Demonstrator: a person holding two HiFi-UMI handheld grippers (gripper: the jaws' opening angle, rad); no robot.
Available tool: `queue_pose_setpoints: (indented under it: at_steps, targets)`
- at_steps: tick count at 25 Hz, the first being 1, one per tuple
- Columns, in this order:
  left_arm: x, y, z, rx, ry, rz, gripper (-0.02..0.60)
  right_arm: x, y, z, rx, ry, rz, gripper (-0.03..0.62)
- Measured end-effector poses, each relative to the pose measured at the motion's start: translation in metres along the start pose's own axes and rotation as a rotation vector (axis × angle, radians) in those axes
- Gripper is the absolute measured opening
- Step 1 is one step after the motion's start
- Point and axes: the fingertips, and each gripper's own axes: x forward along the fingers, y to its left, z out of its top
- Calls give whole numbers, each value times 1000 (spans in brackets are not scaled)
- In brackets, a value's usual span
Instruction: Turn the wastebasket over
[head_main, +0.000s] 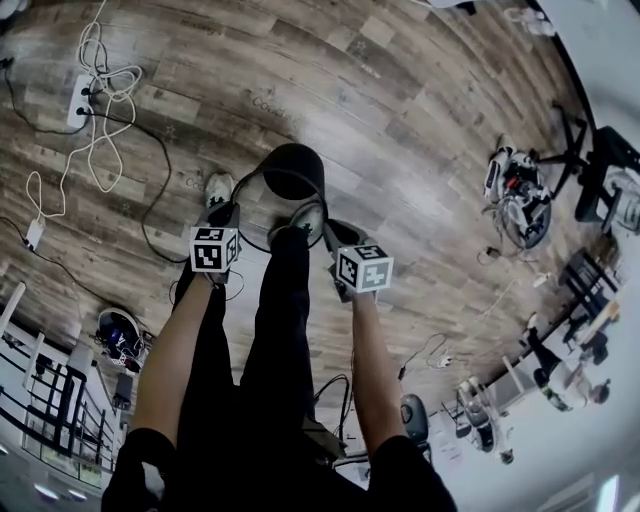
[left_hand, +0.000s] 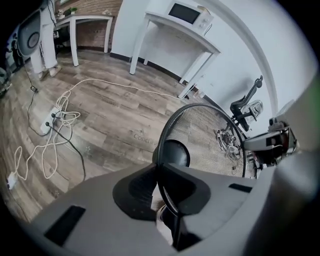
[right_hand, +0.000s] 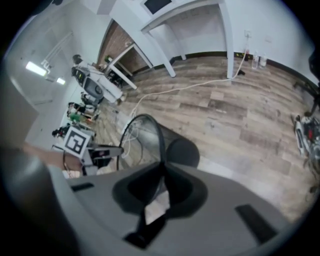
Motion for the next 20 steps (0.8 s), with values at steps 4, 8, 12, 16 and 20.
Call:
queue_pose_setpoints:
  at_steps: [4,8,12,16,20]
  targets:
    - [4,1,-4,14,10,4,61,22,-16,-16,41,13,-38,52]
    - [13,4,-3,47,20,-2,61,46,-31,-28,83,28,-64,51]
    - [31,12,3,87,32,1,60,69,-42,-35,128,37,-71,51]
    - [51,23,8,122,43,-3,60,89,-49,-33,164,27,-81,51]
    - [70,31,14,142,21,-10,60,110,-61,-29,179,18,-94,51]
